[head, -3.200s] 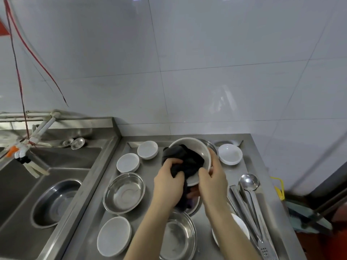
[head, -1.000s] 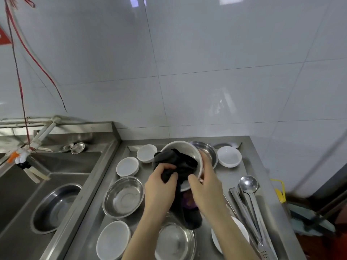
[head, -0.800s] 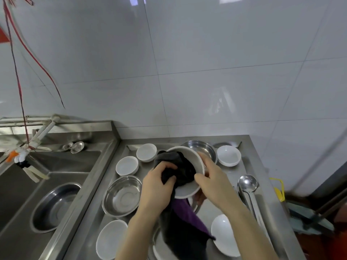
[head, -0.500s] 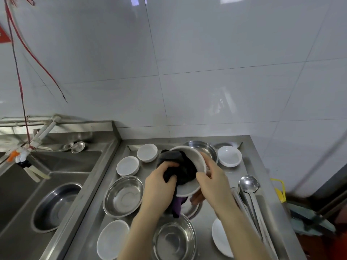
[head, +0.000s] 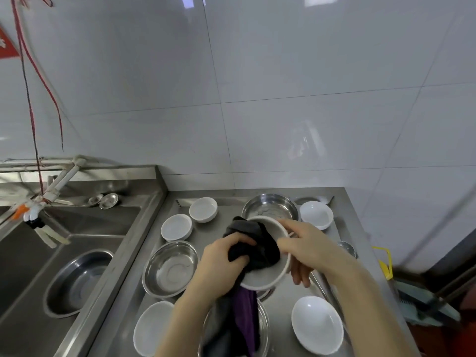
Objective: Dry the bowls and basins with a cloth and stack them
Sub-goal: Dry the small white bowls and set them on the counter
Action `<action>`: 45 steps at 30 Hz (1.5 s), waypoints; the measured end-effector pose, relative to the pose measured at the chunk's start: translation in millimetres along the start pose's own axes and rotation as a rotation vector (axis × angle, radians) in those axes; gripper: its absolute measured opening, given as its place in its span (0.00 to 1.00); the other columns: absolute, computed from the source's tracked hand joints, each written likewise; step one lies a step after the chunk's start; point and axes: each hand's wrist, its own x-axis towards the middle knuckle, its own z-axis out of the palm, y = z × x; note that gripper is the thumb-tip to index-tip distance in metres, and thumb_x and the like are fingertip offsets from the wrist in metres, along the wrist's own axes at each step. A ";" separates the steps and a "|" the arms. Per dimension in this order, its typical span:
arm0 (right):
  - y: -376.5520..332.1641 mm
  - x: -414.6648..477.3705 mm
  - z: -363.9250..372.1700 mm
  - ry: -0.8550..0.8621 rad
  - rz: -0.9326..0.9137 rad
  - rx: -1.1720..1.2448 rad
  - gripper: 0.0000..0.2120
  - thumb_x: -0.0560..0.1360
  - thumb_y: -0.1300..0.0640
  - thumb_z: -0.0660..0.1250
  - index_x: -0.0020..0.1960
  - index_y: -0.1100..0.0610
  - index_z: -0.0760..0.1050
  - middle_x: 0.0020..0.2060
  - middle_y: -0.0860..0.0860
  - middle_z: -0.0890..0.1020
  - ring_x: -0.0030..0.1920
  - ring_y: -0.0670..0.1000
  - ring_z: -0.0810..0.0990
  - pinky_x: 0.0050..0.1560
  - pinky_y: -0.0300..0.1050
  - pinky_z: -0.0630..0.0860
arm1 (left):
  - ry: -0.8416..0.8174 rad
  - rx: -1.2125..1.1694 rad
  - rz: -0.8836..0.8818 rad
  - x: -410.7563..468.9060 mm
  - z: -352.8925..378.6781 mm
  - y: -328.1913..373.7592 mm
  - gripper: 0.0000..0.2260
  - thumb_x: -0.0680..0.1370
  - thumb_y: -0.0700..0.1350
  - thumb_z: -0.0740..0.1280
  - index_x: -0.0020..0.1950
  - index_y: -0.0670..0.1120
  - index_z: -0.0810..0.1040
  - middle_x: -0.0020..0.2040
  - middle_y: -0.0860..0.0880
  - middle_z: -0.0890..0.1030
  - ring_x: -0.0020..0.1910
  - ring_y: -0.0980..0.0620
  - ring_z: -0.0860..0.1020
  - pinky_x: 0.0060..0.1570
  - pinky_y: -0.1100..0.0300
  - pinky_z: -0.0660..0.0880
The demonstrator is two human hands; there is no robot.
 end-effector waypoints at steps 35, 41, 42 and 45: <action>-6.3 7.0 15.7 0.248 -0.086 0.022 0.20 0.73 0.66 0.58 0.52 0.44 0.79 0.27 0.47 0.79 0.25 0.47 0.77 0.27 0.38 0.74 | 0.210 -0.079 -0.024 6.1 0.8 9.4 0.18 0.72 0.35 0.65 0.52 0.58 0.80 0.47 0.60 0.81 0.47 0.65 0.76 0.44 0.79 0.68; -21.2 7.6 -1.5 0.143 -0.047 -0.050 0.16 0.75 0.60 0.60 0.53 0.40 0.77 0.26 0.51 0.81 0.25 0.55 0.79 0.24 0.43 0.74 | 0.182 -0.103 -0.003 8.8 -1.8 6.8 0.19 0.71 0.35 0.67 0.47 0.61 0.80 0.45 0.63 0.82 0.47 0.66 0.78 0.45 0.74 0.70; -16.9 8.8 7.3 0.223 -0.071 -0.003 0.16 0.76 0.57 0.63 0.57 0.38 0.76 0.31 0.50 0.83 0.28 0.53 0.80 0.27 0.44 0.77 | 0.255 -0.138 -0.053 9.5 0.2 8.0 0.18 0.71 0.36 0.67 0.48 0.60 0.80 0.44 0.63 0.81 0.47 0.65 0.77 0.44 0.74 0.69; -6.6 4.8 44.3 0.342 -0.125 0.174 0.17 0.76 0.53 0.68 0.62 0.39 0.73 0.39 0.48 0.83 0.33 0.48 0.82 0.30 0.39 0.78 | 0.394 -0.272 -0.219 10.4 5.5 12.4 0.15 0.73 0.38 0.66 0.51 0.58 0.80 0.45 0.61 0.81 0.49 0.59 0.78 0.46 0.66 0.72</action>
